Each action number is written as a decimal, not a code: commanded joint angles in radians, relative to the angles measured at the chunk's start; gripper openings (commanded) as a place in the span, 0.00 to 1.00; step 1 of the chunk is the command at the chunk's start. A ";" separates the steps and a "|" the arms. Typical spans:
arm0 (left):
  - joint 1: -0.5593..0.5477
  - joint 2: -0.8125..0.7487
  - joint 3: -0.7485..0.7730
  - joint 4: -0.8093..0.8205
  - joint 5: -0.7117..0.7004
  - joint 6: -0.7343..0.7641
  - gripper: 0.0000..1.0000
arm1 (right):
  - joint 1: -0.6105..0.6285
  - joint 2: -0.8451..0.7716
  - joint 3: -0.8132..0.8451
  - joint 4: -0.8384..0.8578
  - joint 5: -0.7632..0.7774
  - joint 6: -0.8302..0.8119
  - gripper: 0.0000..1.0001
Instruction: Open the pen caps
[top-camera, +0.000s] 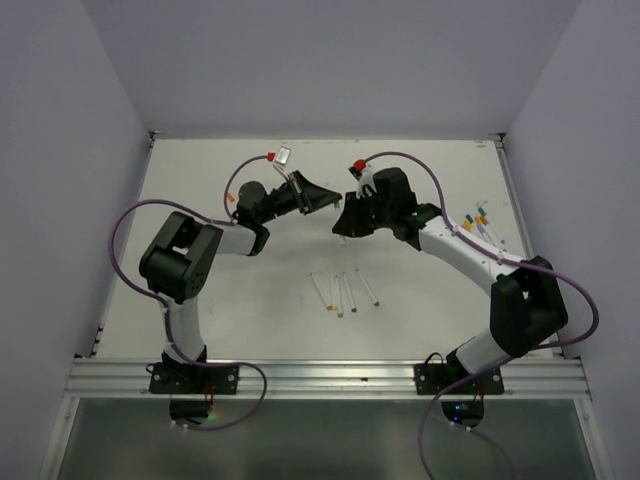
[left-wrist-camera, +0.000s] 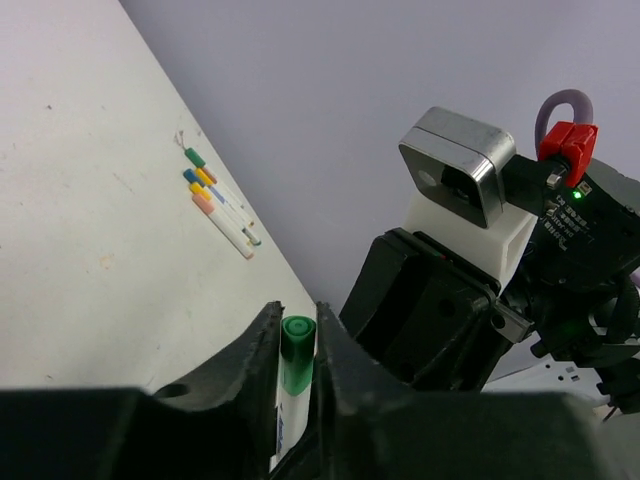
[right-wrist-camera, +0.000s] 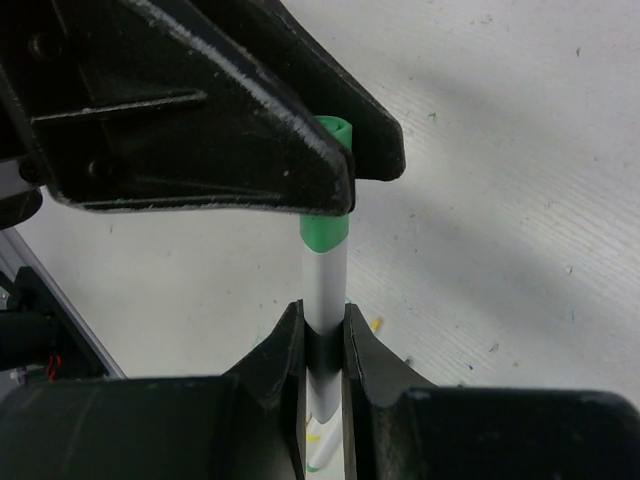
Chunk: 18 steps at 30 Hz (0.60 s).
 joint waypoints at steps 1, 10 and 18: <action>-0.006 -0.042 -0.004 0.035 0.012 -0.010 0.28 | 0.000 -0.030 -0.001 0.060 0.021 0.015 0.00; -0.006 -0.065 -0.002 -0.013 0.007 0.035 0.20 | 0.001 -0.028 0.006 0.046 0.017 0.013 0.00; -0.007 -0.057 0.003 -0.015 0.010 0.042 0.00 | 0.001 -0.016 0.017 0.047 0.014 0.018 0.00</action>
